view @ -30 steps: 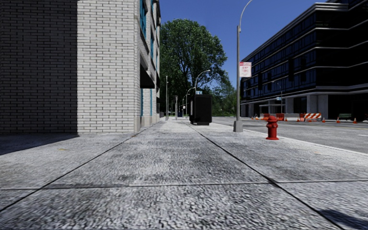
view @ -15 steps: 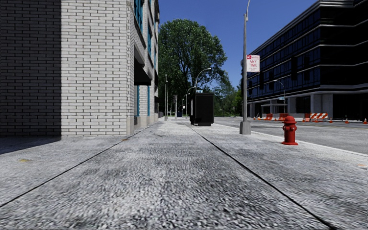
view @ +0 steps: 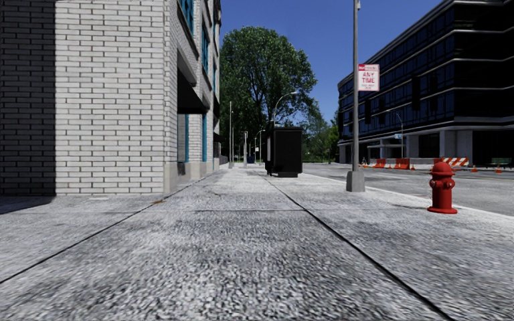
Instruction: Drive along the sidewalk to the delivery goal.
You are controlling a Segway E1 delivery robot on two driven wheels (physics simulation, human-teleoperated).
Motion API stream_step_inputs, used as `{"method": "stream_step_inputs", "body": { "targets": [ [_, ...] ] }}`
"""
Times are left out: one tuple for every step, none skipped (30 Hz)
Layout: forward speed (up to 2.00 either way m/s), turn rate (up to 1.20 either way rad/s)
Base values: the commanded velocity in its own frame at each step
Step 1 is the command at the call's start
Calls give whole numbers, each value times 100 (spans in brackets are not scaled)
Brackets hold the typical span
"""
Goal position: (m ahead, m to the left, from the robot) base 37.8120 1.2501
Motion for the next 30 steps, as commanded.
{"method": "stream_step_inputs", "body": {
  "targets": [
    [200,0],
    [200,0],
    [200,0],
    [200,0],
    [200,0],
    [200,0],
    [200,0],
    [200,0],
    [200,0],
    [200,0],
    [200,0],
    [200,0],
    [200,0],
    [200,0],
    [200,0],
    [200,0],
    [200,0],
    [200,0],
    [200,0],
    [200,0],
    [200,0],
    [200,0],
    [200,0],
    [200,0],
    [200,0],
    [200,0],
    [200,0],
    [200,0],
    [200,0],
    [200,0]
  ]
}}
